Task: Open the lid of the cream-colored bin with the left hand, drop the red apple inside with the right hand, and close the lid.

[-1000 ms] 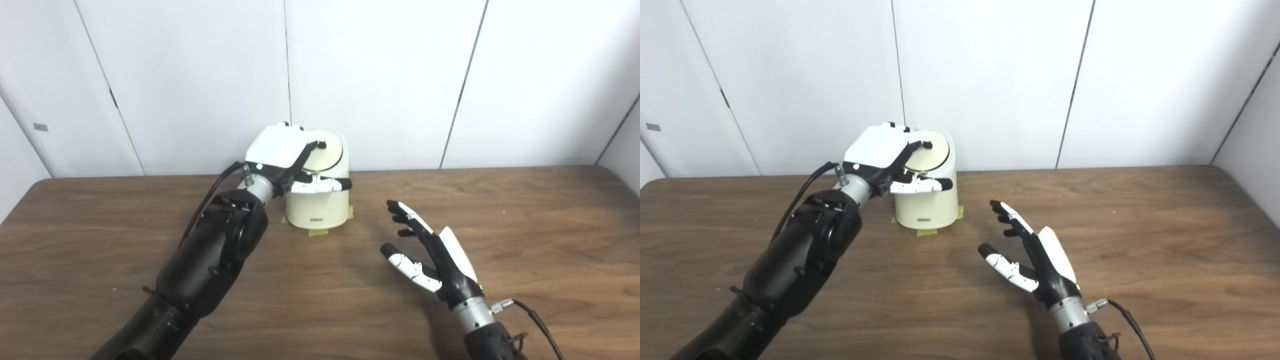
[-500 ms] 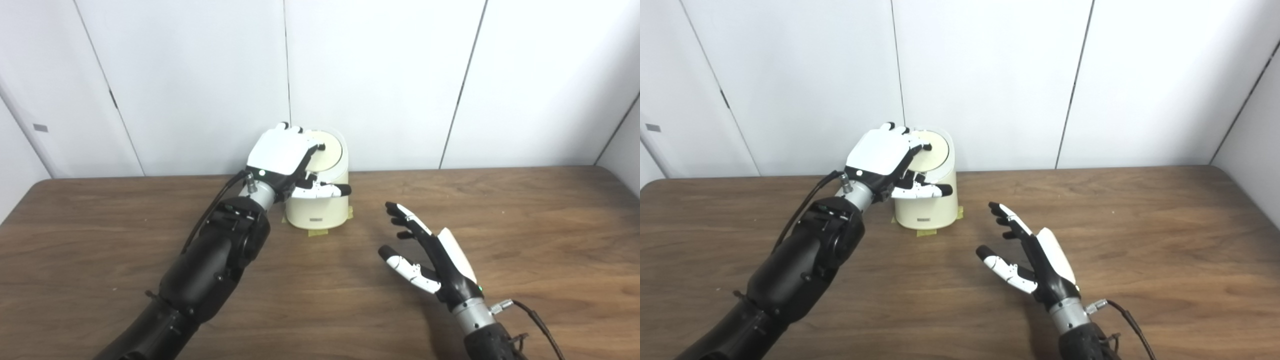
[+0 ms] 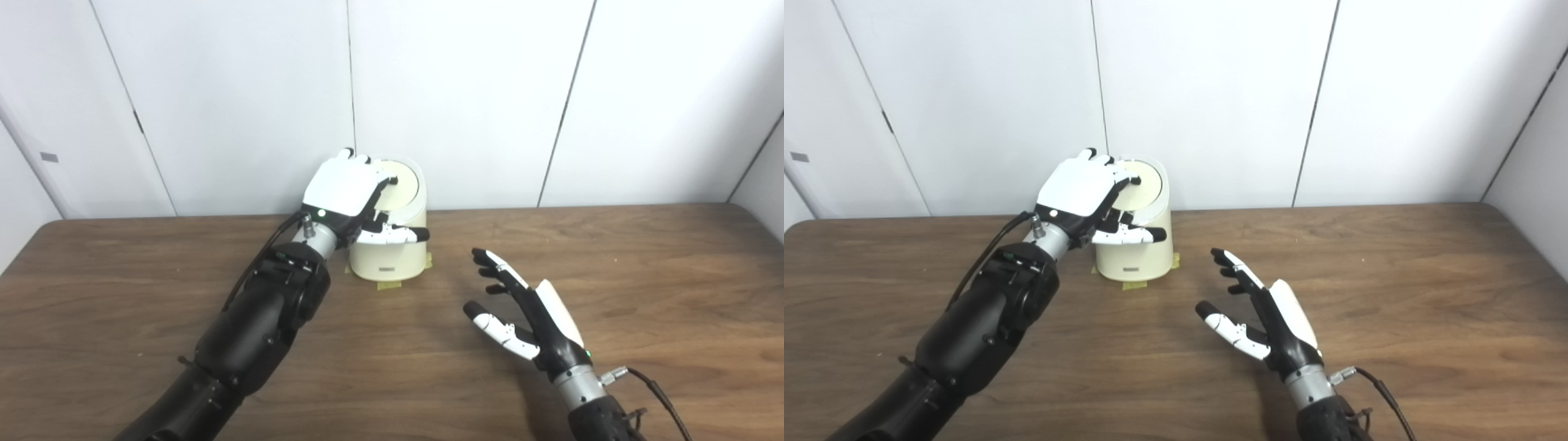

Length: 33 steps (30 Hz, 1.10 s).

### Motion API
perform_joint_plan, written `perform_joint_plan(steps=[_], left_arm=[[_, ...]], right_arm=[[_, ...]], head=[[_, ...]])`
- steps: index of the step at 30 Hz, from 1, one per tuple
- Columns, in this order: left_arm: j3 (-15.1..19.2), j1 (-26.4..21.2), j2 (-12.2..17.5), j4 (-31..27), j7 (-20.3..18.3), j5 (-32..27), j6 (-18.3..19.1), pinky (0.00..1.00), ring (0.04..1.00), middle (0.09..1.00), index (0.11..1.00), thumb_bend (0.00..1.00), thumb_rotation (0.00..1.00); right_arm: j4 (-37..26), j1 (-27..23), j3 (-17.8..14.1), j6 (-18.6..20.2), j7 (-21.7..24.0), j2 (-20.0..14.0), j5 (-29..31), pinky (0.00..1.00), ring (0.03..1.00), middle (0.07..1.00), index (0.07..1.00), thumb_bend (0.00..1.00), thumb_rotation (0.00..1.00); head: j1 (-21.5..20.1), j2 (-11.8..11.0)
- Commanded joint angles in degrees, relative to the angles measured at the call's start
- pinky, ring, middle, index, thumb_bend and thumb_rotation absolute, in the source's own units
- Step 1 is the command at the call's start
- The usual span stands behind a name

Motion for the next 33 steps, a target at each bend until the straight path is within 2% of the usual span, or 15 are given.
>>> perform_joint_plan(steps=[1,9,14,33], left_arm=[[-0.24,0.08,1.20,1.36,-1.90,0.41,0.21,1.00,0.925,0.817,0.802,0.84,1.00],[-0.75,1.16,1.16,0.62,-3.50,-0.17,-0.42,1.00,0.943,0.831,0.802,0.80,1.00],[-1.24,2.23,0.96,1.06,-1.68,0.32,-0.97,1.00,0.923,0.803,0.780,0.81,1.00],[-2.93,4.60,0.71,1.50,-2.75,1.14,-0.80,1.00,0.913,0.802,0.780,0.79,1.00]], right_arm=[[-1.86,-1.86,-0.22,-0.68,-0.61,0.06,0.18,0.74,0.851,0.885,0.904,0.39,0.79],[-1.59,-2.04,-0.23,-1.05,-1.00,0.28,-0.01,0.73,0.848,0.884,0.899,0.38,0.79],[-1.60,-2.05,-0.19,-1.23,-0.91,0.20,-0.06,0.73,0.850,0.887,0.903,0.38,0.79],[-2.14,-2.10,-0.26,-0.35,-0.66,0.41,-0.43,0.74,0.854,0.891,0.906,0.38,0.79]], head=[[-0.02,0.12],[-0.12,0.20],[-0.12,0.20],[-0.11,0.30]])
